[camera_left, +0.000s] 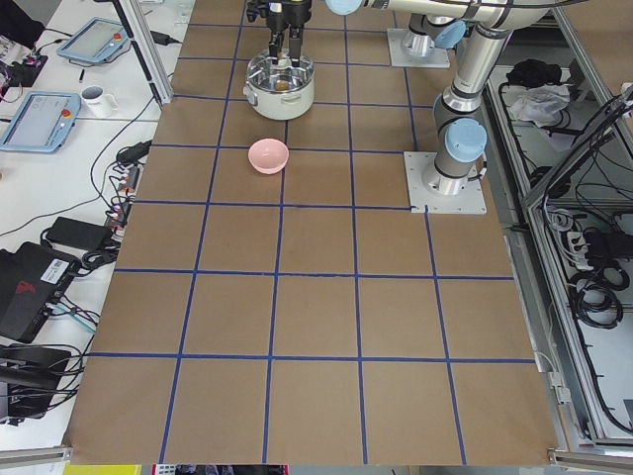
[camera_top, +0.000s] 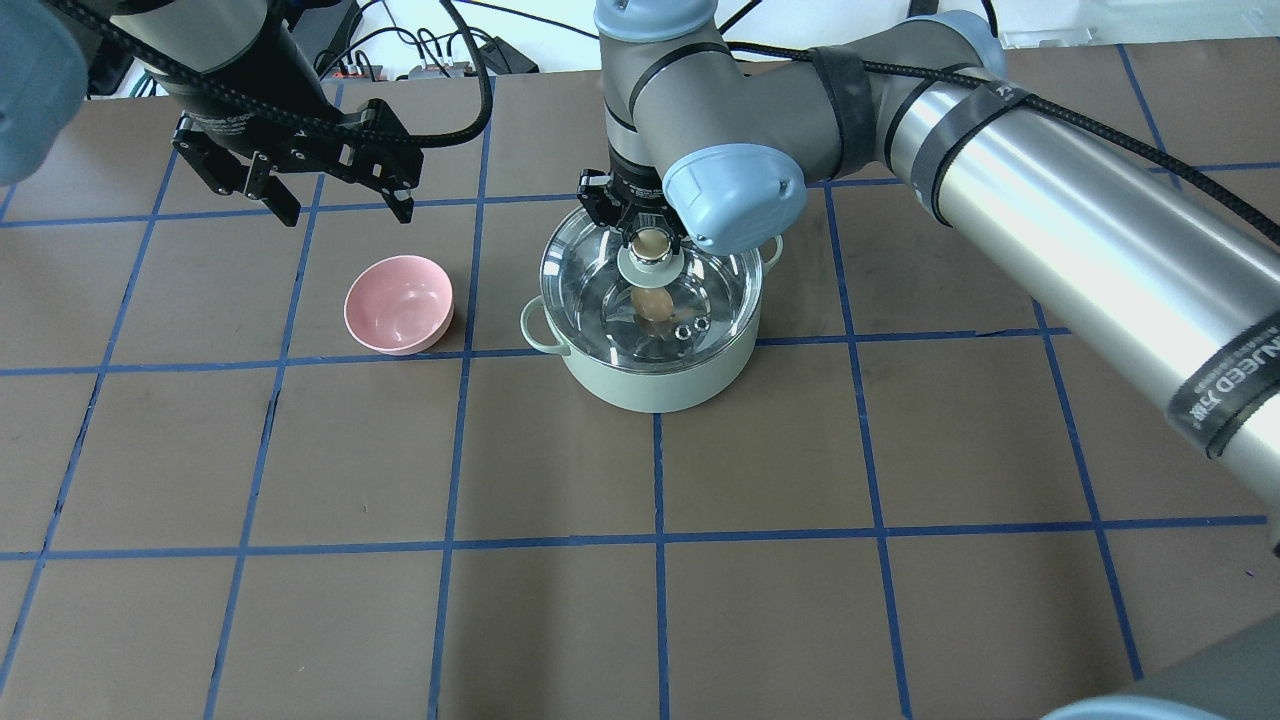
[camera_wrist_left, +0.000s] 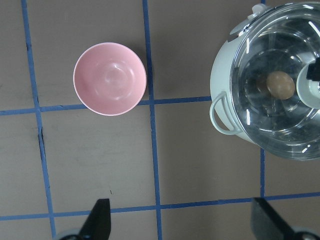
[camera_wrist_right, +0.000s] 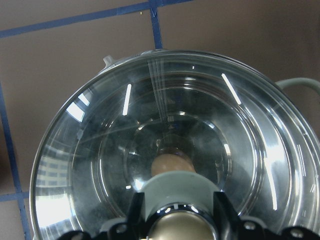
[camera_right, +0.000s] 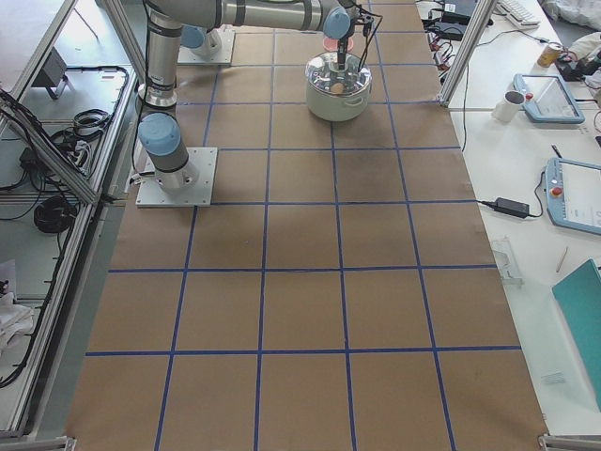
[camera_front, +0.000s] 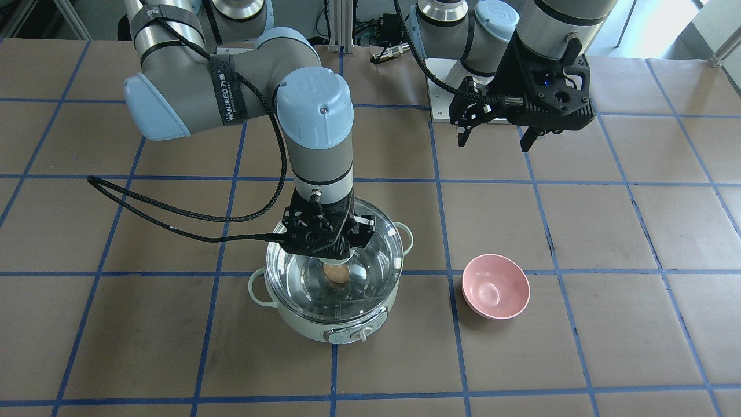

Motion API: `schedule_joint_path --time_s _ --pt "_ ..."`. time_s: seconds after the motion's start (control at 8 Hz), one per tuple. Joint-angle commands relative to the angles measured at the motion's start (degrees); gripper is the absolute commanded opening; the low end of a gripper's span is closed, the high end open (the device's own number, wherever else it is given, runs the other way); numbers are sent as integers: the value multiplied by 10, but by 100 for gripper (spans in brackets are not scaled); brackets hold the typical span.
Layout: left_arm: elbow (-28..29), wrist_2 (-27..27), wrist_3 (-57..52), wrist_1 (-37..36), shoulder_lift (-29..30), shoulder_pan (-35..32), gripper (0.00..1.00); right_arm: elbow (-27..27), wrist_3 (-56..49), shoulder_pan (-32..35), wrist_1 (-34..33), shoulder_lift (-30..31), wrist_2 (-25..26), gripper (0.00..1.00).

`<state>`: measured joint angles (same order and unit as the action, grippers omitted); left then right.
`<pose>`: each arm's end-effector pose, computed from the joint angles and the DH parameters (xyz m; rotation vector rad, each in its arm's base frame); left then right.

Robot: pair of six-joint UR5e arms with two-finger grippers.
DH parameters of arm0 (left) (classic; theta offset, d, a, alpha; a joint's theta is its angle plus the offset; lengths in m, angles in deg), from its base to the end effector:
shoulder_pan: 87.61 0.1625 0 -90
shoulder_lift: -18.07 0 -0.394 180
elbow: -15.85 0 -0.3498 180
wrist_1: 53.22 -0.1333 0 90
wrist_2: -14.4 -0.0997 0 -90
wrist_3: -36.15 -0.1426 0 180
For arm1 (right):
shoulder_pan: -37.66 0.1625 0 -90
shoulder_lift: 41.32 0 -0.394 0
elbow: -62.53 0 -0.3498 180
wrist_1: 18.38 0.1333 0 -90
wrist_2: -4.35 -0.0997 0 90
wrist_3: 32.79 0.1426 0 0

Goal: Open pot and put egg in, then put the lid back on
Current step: 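Lower the glass lid onto the pot with the right gripper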

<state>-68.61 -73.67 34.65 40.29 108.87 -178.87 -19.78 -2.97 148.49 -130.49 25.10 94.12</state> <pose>-0.1481 -0.4537 0.4450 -0.0754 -3.1069 0.0335 0.3415 -0.5212 0.2969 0.2417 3.0785 -0.1490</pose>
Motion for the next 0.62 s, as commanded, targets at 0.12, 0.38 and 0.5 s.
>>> schedule_joint_path --time_s 0.12,0.38,0.5 --pt "0 0 0 0 0 0 100 -1 -22 0 0 -1 0 3" --pt "0 0 0 0 0 0 100 -1 -22 0 0 -1 1 33" --pt "0 0 0 0 0 0 100 0 -24 0 -1 0 5 70"
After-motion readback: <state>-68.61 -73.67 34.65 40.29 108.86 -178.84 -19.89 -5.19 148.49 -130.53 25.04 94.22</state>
